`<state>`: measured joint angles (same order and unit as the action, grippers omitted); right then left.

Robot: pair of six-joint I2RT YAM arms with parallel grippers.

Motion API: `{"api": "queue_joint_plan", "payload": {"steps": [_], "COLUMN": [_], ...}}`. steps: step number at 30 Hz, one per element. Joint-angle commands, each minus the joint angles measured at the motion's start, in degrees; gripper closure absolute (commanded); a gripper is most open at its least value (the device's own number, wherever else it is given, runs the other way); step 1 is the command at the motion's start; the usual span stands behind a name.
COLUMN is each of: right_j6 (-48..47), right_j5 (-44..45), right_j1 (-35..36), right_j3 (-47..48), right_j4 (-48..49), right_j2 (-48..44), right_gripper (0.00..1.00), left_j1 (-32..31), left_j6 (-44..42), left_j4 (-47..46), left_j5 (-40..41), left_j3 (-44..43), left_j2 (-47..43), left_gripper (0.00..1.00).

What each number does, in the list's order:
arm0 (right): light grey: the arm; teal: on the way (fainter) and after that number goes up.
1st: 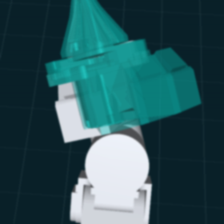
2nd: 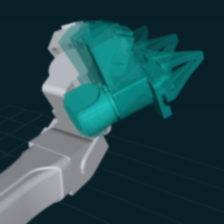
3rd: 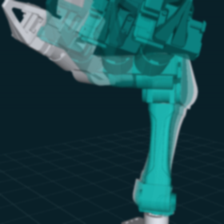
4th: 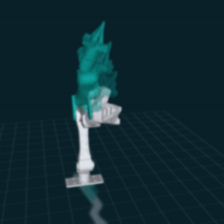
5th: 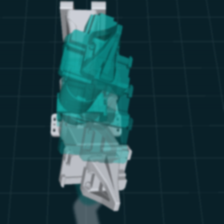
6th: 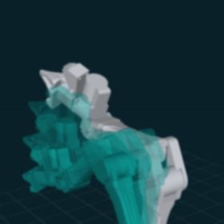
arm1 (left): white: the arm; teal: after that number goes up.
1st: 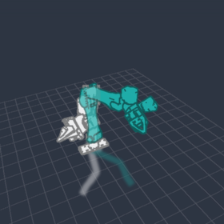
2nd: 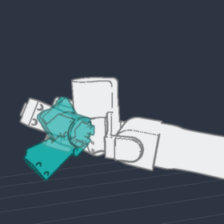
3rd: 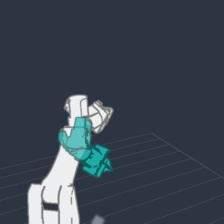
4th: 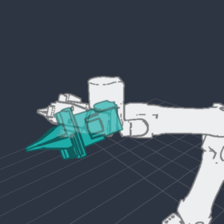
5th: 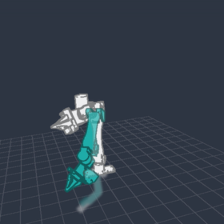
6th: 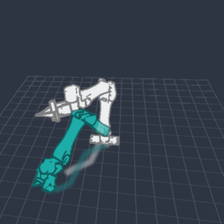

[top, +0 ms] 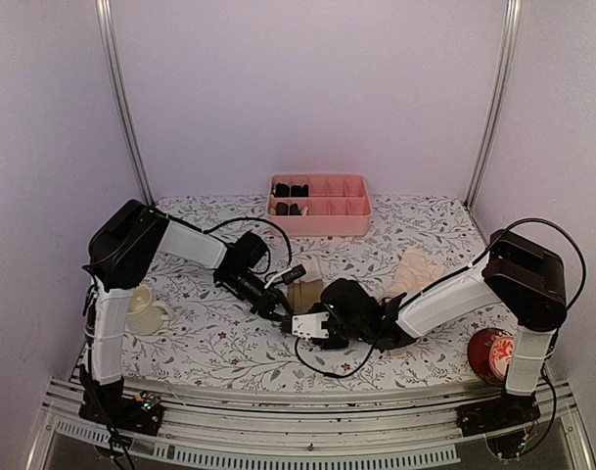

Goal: Roll the underwear
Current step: Roll the underwear at the center of the board.

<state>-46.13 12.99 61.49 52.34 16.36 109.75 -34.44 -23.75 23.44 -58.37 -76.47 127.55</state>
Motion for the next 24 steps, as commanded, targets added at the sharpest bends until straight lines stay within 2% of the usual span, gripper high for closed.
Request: {"api": "queue_joint_plan", "payload": {"steps": [1, 9, 14, 17, 19, 21, 22, 24], "right_j6": [-0.4, -0.2, 0.7, 1.6, 2.6, 5.6, 7.2, 11.7], "right_j5": [1.6, 1.2, 1.0, 0.5, 0.8, 0.5, 0.1, -0.8], "right_j1": [-0.5, -1.2, -1.7, -1.8, -1.8, -1.8, -1.8, -1.8], "right_j3": [-0.1, 1.1, 2.9, 3.6, 4.5, 5.8, 6.7, 8.3], "right_j4": [-2.3, -4.1, -6.7, -8.3, -10.0, -13.5, -16.2, -21.3], "right_j2": [2.1, 3.1, 4.5, 4.8, 4.8, 4.6, 4.4, 4.2], "right_gripper": [0.6, 0.66, 0.86, 0.93, 0.96, 0.97, 0.97, 0.97], "left_j1": [1.4, 1.4, 1.4, 1.4, 1.4, 1.4, 1.4, 1.5], "left_j6": [0.0, -0.2, -0.3, -0.2, -0.5, -0.9, -1.3, -1.7], "left_j4": [2.3, 2.7, 2.7, 2.8, 2.8, 2.9, 3.1, 2.8], "left_j5": [7.5, 7.1, 7.0, 7.0, 7.0, 7.0, 7.0, 7.3], "left_j3": [0.7, 0.4, 0.4, 0.3, 0.3, 0.4, 0.4, 0.7], "left_j2": [3.7, 4.0, 4.0, 4.1, 3.9, 3.3, 2.7, 1.0], "left_gripper": [1.0, 1.0, 0.97, 0.94, 0.86, 0.72, 0.64, 0.4]}}
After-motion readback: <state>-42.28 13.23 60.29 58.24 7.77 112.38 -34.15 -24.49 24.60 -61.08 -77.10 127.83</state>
